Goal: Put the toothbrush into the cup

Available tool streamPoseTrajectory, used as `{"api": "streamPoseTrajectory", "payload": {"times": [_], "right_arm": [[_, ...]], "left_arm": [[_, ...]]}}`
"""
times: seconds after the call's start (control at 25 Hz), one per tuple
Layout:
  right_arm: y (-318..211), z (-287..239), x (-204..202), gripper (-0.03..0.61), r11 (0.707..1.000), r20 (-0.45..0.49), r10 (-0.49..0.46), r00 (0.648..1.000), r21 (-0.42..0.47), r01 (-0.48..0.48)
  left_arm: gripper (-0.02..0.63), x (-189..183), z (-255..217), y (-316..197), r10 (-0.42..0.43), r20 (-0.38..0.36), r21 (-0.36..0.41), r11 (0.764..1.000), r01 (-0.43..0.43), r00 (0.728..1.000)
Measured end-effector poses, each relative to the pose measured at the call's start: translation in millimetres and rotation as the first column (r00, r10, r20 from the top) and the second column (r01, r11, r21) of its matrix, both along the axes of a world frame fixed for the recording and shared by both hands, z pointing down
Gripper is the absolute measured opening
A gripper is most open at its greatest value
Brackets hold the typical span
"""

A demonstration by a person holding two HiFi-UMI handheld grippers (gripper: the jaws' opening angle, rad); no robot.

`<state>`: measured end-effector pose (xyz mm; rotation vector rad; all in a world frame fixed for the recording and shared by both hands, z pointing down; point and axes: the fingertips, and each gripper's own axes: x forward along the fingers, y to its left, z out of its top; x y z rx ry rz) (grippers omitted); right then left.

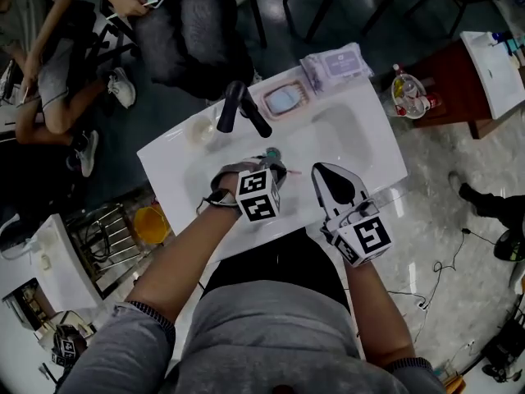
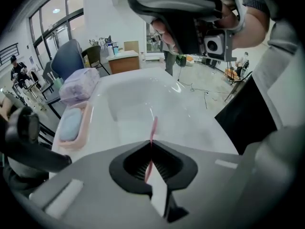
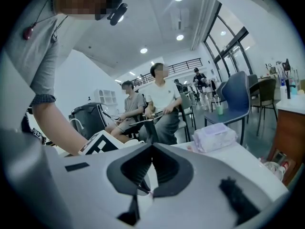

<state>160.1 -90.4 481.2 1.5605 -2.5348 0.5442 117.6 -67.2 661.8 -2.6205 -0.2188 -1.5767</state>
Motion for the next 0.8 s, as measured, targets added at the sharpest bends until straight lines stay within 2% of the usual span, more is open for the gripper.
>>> {"api": "streamPoseTrajectory", "payload": {"times": [0.36,0.64,0.8], "right_arm": [[-5,-26,-18,0.012,0.996,-0.025,-0.084,0.996,0.027,0.085],[-9,-44,-38,0.012,0.985,-0.038,-0.166,0.985,0.041,0.168],[-12,-48,-52,0.012,0.978,-0.036,-0.205,0.978,0.044,0.206]], "left_arm": [[0.018,-20,-53,-8,-0.116,-0.08,0.027,0.993,0.119,0.99],[0.018,-39,-87,-11,-0.189,-0.166,0.051,0.979,0.199,0.968],[0.018,-52,-104,-13,-0.247,-0.229,0.036,0.964,0.262,0.942]]}}
